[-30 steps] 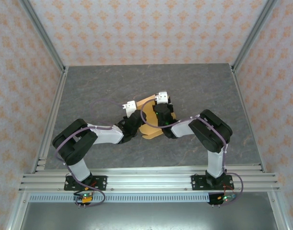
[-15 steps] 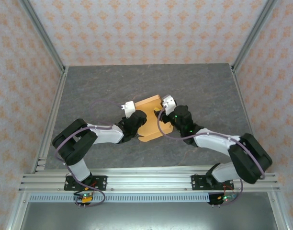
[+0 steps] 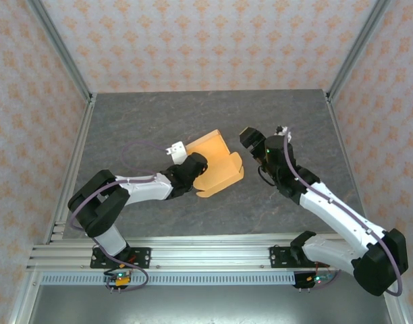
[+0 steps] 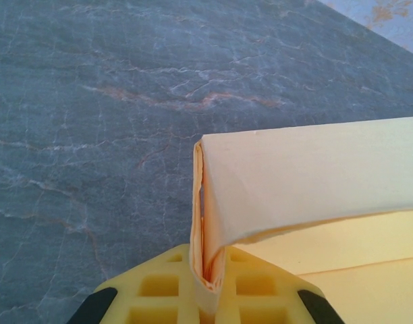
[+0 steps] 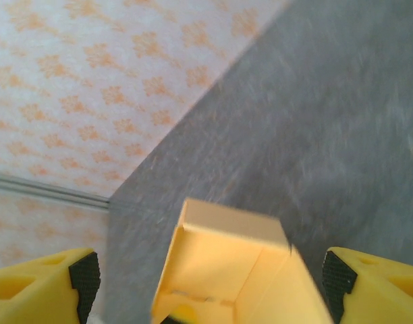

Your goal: Fold the paper box

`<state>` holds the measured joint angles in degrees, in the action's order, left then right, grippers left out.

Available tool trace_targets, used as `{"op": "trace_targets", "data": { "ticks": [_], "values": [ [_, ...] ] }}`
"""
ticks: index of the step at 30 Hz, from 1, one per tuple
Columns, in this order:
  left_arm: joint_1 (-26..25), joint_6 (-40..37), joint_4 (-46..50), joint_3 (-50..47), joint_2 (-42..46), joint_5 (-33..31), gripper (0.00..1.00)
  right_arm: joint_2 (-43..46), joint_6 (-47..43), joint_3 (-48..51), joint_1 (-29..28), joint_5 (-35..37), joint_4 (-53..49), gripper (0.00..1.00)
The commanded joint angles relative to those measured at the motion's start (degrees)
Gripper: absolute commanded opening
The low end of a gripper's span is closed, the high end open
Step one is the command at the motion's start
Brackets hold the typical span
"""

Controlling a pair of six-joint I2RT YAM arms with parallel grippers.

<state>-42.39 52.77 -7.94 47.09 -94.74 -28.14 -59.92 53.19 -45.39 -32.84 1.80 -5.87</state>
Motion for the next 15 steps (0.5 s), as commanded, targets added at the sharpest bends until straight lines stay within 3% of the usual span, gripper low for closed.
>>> {"op": "trace_targets", "data": {
  "ticks": [1, 7, 15],
  "values": [
    [-0.41, 7.23, 7.86, 2.52, 1.92, -3.19, 0.00, 0.19, 22.70, 3.82, -0.33, -5.49, -10.92, 0.87],
    [-0.41, 9.61, 8.81, 2.86, 2.58, -2.98, 0.00, 4.10, 25.37, 6.91, -2.47, -9.00, -12.77, 0.87],
    [-0.41, 10.92, 9.39, 4.29, 1.06, -1.10, 0.00, 5.81, 30.38, 11.15, -5.38, -11.76, -3.14, 0.83]
  ]
}}
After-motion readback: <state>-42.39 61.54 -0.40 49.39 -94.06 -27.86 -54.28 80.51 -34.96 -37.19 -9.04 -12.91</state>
